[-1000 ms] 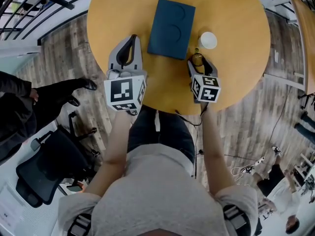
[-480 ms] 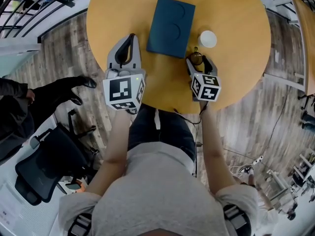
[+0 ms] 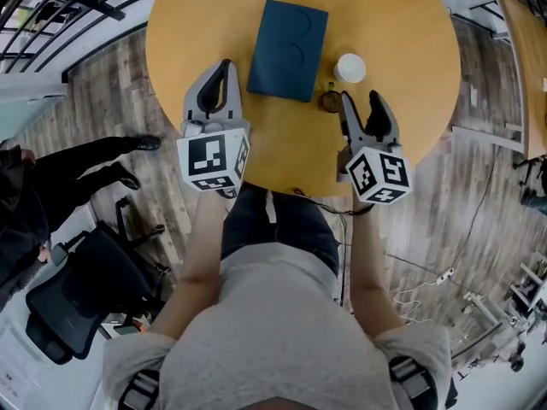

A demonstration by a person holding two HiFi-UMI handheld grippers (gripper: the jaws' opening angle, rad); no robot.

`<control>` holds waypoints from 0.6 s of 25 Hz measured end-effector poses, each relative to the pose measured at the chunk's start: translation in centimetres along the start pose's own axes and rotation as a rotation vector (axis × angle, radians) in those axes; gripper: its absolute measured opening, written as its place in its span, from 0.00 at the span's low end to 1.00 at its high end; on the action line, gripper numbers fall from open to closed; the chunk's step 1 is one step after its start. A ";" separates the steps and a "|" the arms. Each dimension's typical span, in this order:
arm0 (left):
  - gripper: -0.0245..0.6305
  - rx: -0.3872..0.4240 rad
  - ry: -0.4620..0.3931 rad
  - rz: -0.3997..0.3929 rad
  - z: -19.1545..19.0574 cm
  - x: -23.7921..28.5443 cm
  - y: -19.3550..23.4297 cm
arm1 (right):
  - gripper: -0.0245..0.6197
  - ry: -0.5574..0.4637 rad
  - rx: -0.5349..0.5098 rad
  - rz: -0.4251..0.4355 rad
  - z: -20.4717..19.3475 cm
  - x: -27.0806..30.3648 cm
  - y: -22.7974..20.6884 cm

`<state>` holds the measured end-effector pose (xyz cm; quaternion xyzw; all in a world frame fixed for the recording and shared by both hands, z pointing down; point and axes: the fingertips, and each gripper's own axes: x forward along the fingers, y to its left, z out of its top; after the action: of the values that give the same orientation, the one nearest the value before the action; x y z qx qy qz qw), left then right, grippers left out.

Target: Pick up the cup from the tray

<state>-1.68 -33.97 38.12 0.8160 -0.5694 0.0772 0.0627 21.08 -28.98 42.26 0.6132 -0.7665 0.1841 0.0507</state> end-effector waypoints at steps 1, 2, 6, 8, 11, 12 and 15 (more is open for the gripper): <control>0.05 -0.001 -0.005 -0.001 0.2 0.0 -0.1 | 0.45 -0.059 0.007 0.013 2.0 -0.3 0.6; 0.05 -0.001 -0.010 -0.003 0.4 0.0 -0.2 | 0.45 -0.107 0.013 0.028 3.7 -0.6 1.2; 0.05 0.001 -0.032 -0.011 1.3 0.0 -0.8 | 0.22 -0.217 0.002 0.032 7.7 -0.7 2.8; 0.05 0.001 -0.041 -0.013 1.8 0.0 -0.9 | 0.08 -0.240 -0.005 0.022 8.3 -0.5 3.5; 0.05 0.004 -0.053 -0.017 2.5 -0.2 -1.1 | 0.05 -0.243 0.017 0.024 8.4 0.0 4.5; 0.05 0.005 -0.056 -0.018 2.7 -0.2 -1.0 | 0.05 -0.240 0.023 0.022 8.3 0.2 4.8; 0.05 0.008 -0.059 -0.015 2.9 -0.3 -0.7 | 0.05 -0.218 0.030 0.014 7.7 1.1 5.4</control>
<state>-0.92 -34.04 35.18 0.8223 -0.5647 0.0550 0.0432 16.77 -31.70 34.23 0.6248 -0.7689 0.1281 -0.0435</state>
